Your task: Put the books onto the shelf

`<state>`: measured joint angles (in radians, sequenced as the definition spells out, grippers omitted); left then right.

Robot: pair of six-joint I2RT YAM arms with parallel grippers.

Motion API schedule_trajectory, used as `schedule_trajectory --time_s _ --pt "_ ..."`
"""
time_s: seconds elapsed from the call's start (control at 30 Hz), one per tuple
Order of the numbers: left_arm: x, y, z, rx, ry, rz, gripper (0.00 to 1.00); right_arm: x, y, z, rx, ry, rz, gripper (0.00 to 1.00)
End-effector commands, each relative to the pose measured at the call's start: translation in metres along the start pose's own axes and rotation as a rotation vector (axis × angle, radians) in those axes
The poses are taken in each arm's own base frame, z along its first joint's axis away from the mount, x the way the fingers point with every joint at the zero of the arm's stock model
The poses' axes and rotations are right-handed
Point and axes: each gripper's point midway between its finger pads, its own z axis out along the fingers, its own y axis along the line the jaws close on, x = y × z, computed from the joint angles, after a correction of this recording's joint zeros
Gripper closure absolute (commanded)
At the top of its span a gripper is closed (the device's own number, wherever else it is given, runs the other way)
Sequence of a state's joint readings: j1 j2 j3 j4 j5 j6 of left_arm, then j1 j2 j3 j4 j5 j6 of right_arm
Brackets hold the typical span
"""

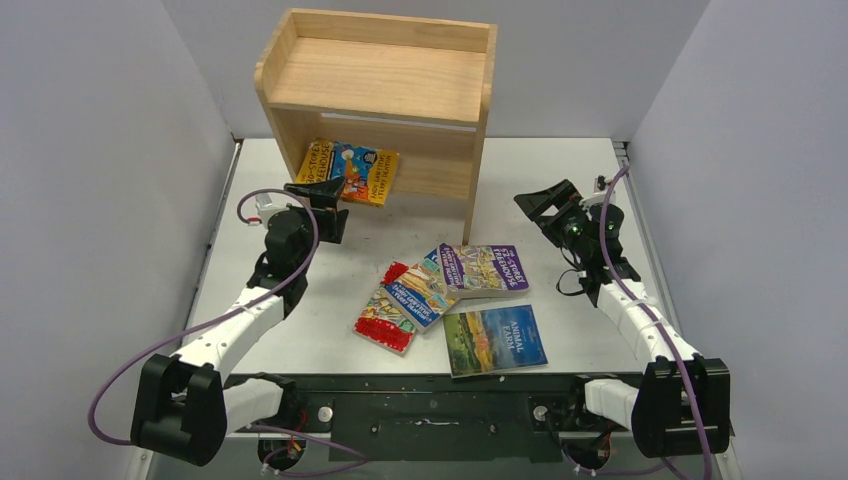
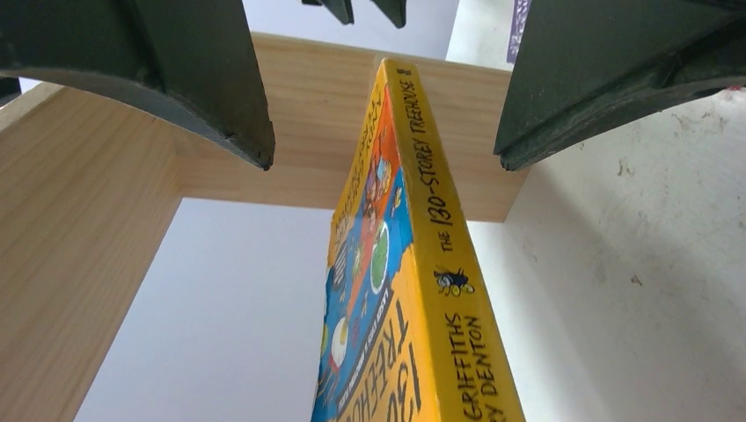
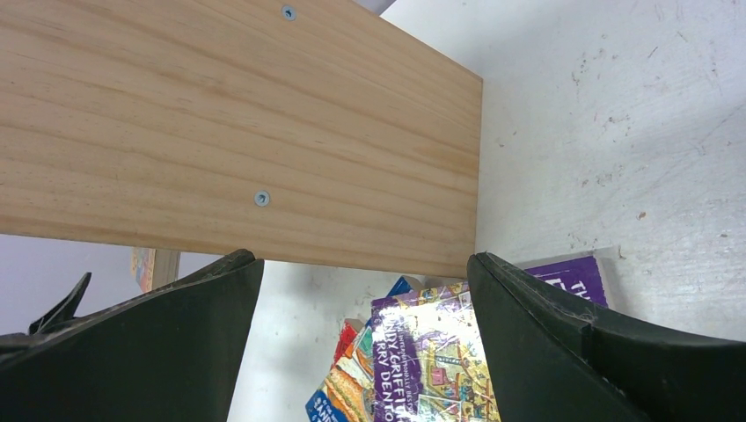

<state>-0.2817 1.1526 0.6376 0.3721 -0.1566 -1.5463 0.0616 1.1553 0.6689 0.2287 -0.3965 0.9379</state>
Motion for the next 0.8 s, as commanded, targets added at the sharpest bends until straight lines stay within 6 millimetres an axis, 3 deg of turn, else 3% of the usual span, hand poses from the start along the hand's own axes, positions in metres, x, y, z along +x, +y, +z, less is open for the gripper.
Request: schedule_trajectory --time_s 0.0,0.2,0.3,0.4,0.47,0.7,0.77 --pt "0.011 -0.027 -0.008 0.116 0.078 0.03 0.04 -0.009 0.014 0.001 -0.048 -0.035 -0.029 0.1" --pt "0.012 -0.024 -0.002 0.134 0.085 0.037 0.03 -0.008 0.014 0.001 -0.051 -0.031 -0.025 0.1" --pt "0.014 -0.021 0.002 0.147 0.09 0.025 0.29 -0.008 0.015 0.001 -0.052 -0.03 -0.026 0.1" --pt "0.014 -0.02 0.006 0.154 0.089 0.012 0.48 -0.008 0.016 0.001 -0.053 -0.029 -0.028 0.1" --pt "0.014 -0.02 0.007 0.159 0.088 0.006 0.53 -0.008 0.016 0.001 -0.053 -0.028 -0.028 0.1" --pt "0.005 -0.019 0.007 0.168 0.035 -0.014 0.92 -0.008 0.016 0.001 -0.049 -0.026 -0.029 0.1" --pt "0.001 -0.019 0.007 0.177 0.01 -0.036 0.97 -0.008 0.015 0.002 -0.048 -0.025 -0.029 0.1"
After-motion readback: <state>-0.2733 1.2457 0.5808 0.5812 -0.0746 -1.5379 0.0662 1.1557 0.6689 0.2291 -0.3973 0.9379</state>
